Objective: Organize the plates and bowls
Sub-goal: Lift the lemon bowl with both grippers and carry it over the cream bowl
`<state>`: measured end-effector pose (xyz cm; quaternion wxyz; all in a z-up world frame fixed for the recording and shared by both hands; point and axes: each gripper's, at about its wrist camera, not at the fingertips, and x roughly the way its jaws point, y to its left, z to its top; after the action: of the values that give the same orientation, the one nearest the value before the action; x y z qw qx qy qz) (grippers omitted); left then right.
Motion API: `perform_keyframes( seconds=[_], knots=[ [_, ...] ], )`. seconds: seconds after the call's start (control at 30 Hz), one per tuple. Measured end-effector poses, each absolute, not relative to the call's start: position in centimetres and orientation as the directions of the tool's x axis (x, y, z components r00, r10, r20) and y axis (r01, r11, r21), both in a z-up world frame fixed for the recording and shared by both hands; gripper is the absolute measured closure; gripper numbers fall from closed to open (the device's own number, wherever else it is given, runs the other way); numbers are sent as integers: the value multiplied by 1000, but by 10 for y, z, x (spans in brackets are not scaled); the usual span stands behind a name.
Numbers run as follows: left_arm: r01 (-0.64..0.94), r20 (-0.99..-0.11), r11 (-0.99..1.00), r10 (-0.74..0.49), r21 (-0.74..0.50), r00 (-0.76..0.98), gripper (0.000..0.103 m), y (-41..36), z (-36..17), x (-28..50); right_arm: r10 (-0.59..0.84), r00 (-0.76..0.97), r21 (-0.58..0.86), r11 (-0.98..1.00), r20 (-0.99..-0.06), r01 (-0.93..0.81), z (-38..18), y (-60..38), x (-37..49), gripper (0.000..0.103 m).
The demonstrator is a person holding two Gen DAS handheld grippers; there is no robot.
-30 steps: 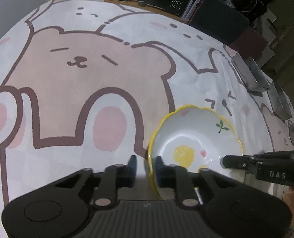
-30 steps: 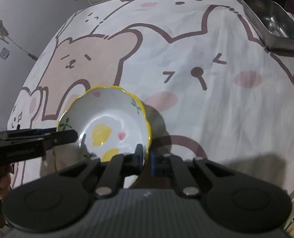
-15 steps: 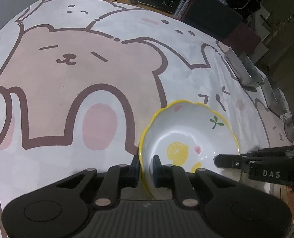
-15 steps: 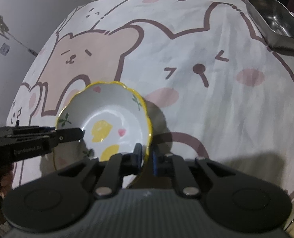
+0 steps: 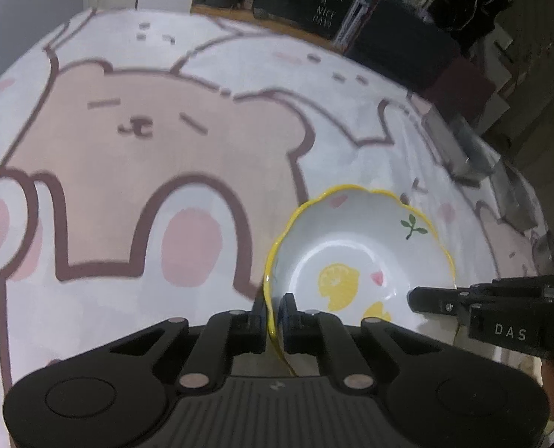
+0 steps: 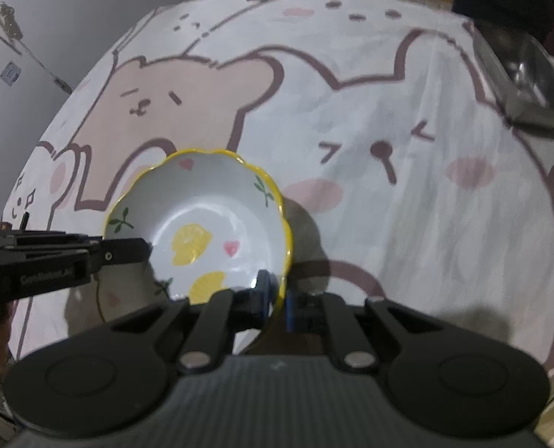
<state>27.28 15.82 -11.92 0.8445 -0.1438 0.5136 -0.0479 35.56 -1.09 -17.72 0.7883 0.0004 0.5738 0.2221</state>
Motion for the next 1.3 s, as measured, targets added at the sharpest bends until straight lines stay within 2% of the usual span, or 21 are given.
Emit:
perform_keyframes(
  seconds=[0.3,0.7,1.03,1.3],
  knots=[
    [-32,-785,953,-229,-302,576,97,134,-63,266,390,364,281,906,-846,-317,-127,-39,345,94],
    [93,-715,949,-290,-302,636,97,55,-7,249,379,507,301,925,-774,-232,-71,-119,310,95],
    [177,-707,935,-348,-306,615,97,-8,2,233,322,564,290,946,-760,-149,-52,-183,272,95],
    [244,-732,916,-401,-319,551,97,-64,-14,227,269,575,288,956,-773,-60,-59,-234,246,95]
  ],
)
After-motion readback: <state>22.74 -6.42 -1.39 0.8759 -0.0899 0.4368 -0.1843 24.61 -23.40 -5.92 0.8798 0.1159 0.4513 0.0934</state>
